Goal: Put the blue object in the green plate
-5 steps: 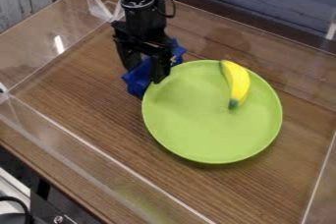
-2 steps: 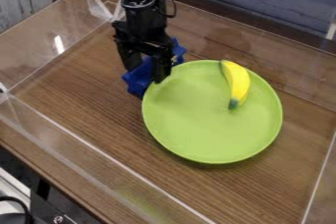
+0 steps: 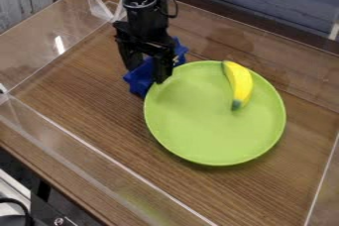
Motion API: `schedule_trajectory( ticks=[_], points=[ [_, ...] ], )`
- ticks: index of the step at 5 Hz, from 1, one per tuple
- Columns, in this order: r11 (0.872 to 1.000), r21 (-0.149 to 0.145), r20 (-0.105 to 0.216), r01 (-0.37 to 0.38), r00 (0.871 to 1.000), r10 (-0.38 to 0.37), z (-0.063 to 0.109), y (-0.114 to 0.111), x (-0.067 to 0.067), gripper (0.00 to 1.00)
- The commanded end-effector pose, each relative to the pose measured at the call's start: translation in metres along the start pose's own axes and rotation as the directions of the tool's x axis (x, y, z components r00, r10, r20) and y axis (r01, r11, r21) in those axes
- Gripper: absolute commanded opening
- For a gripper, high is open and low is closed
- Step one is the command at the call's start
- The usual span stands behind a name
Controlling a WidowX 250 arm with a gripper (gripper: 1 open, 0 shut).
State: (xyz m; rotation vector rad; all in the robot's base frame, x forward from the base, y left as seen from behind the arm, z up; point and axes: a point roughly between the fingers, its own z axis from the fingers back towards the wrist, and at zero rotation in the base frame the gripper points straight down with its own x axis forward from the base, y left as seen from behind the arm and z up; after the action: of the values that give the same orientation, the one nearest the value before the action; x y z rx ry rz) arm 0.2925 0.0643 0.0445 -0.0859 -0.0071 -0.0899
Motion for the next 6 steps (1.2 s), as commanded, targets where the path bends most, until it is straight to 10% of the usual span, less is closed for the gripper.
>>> schedule_trajectory(
  ticks=[1, 2, 3, 6],
  points=[
    [1.0, 0.002, 0.017, 0.024, 1.0, -0.024, 0.004, -0.008, 0.005, 1.0],
    [1.0, 0.003, 0.013, 0.018, 1.0, -0.018, 0.002, -0.005, 0.005, 1.0],
    [1.0, 0.003, 0.013, 0.014, 1.0, -0.014, 0.002, -0.006, 0.006, 0.0],
    [0.999, -0.02, 0.042, 0.051, 0.998, -0.05, 0.026, -0.04, 0.004, 0.0]
  ],
)
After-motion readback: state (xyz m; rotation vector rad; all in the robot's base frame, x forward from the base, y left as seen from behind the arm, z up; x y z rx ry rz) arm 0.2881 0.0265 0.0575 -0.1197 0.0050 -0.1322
